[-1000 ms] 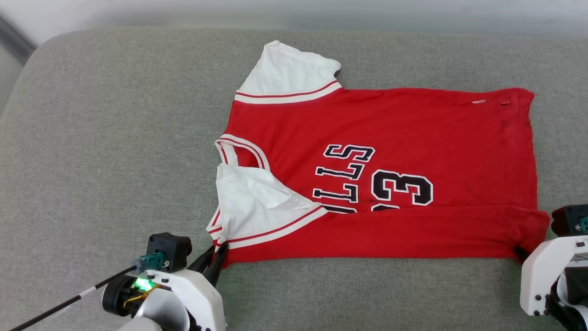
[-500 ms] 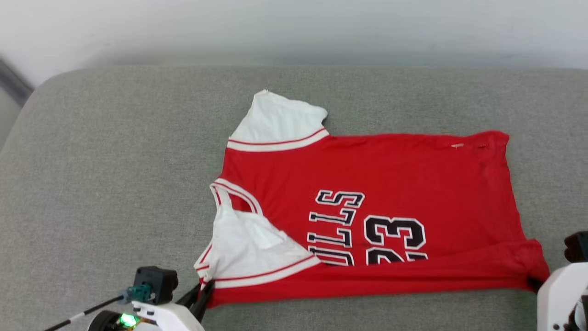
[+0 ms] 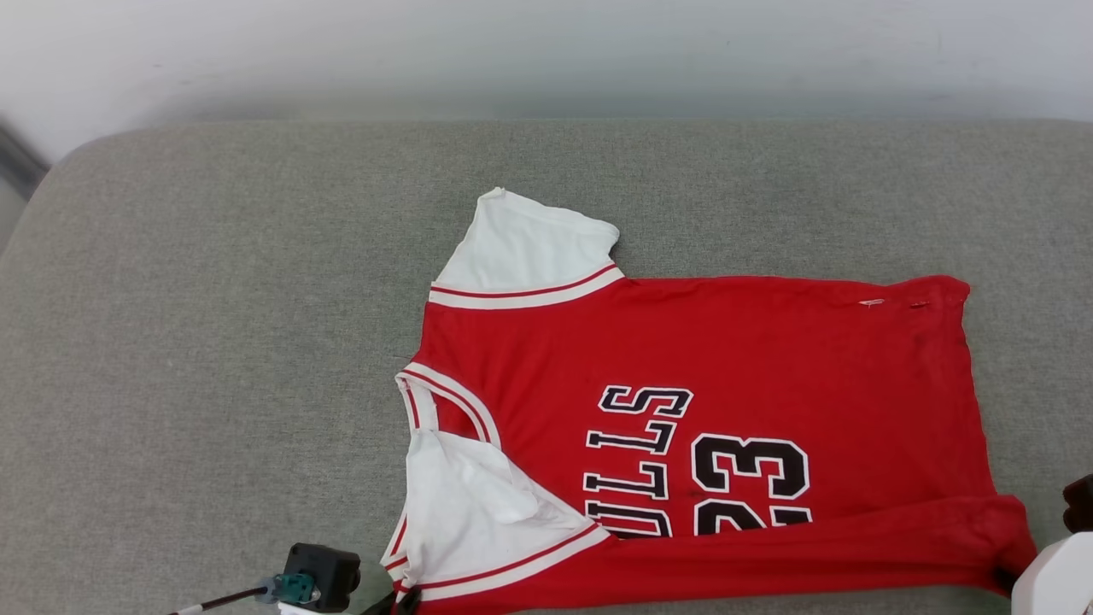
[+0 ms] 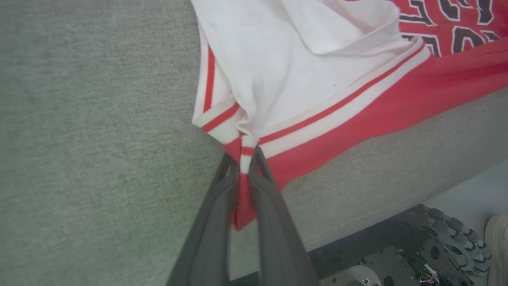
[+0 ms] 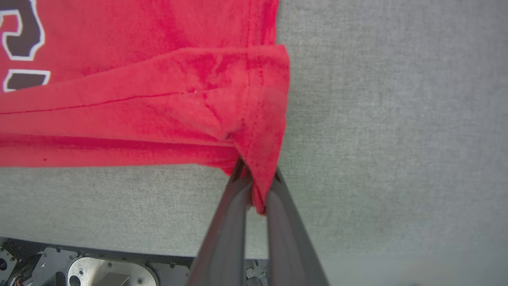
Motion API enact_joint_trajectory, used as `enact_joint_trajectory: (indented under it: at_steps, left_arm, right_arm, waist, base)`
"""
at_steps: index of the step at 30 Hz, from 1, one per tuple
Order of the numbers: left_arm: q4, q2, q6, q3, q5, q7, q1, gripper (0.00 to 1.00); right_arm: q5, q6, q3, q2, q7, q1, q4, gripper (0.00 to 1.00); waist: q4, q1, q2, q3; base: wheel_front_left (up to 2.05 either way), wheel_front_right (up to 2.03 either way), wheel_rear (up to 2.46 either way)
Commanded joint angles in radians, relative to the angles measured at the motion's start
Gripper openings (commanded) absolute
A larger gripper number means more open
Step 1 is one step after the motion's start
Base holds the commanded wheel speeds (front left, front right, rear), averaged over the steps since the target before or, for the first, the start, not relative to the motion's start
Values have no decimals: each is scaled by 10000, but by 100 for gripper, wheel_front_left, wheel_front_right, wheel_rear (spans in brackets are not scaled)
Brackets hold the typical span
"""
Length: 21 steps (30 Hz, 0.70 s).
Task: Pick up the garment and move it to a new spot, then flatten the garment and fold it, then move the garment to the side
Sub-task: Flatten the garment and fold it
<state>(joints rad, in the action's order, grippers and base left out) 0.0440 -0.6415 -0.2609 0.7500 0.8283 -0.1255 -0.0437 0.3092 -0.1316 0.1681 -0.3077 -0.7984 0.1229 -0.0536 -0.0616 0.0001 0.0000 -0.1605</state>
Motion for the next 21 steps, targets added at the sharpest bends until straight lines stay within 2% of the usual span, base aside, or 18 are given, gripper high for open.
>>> enact_joint_trajectory:
  at_steps: [1, 3, 4, 5, 6, 7, 8, 11, 15, 21]
  left_arm:
    - [-203, 102, 69, 38, -45, 26, -67, 0]
    - [-382, 194, 155, 29, 9, 137, -139, 0]
    - [-449, 261, 207, 23, 28, 186, -163, 0]
    - [-506, 318, 262, 27, 42, 257, -189, 5]
    - [-566, 342, 298, 26, 11, 330, -222, 40]
    - [-621, 347, 302, 3, -51, 425, -269, 88]
    - [-658, 360, 296, -40, -88, 537, -294, 100]
    - [-689, 434, 306, -209, -225, 1077, -386, 100]
    - [-618, 526, 300, -687, -464, 2307, -534, 100]
    - [-368, 656, 198, -1424, -1020, 3709, -726, 100]
  right_arm:
    - [-105, 18, -38, 35, 26, -58, 125, 0]
    - [1, 16, -122, 122, 33, -131, 235, 0]
    - [30, 16, -144, 130, 92, -185, 280, 9]
    - [20, 16, -168, 128, 139, -215, 328, 32]
    - [2, 15, -197, 114, 196, -212, 374, 91]
    - [-45, 15, -204, 102, 279, -218, 402, 100]
    - [-74, 16, -195, 105, 390, -277, 412, 100]
    - [-94, 13, -237, 97, 804, -450, 358, 100]
    - [168, 13, -335, 86, 1691, -724, 132, 100]
    - [62, 13, -671, -110, 3604, -1194, -274, 100]
  waist:
    - [1, -1, 0, 1]
    - [-1, -1, 0, 14]
    - [-7, -1, 0, 27]
    - [-14, -1, 0, 44]
    - [-19, -1, 0, 63]
    - [-23, -1, 0, 84]
    - [-26, -1, 0, 111]
    - [-25, -1, 0, 228]
    - [11, -1, 0, 410]
    - [102, -1, 0, 635]
  base:
    - [0, 0, 0]
    - [0, 0, 0]
    - [0, 0, 0]
    - [0, 0, 0]
    - [0, 0, 0]
    - [0, 0, 0]
    - [0, 0, 0]
    - [0, 0, 0]
    - [0, 0, 0]
    - [0, 0, 0]
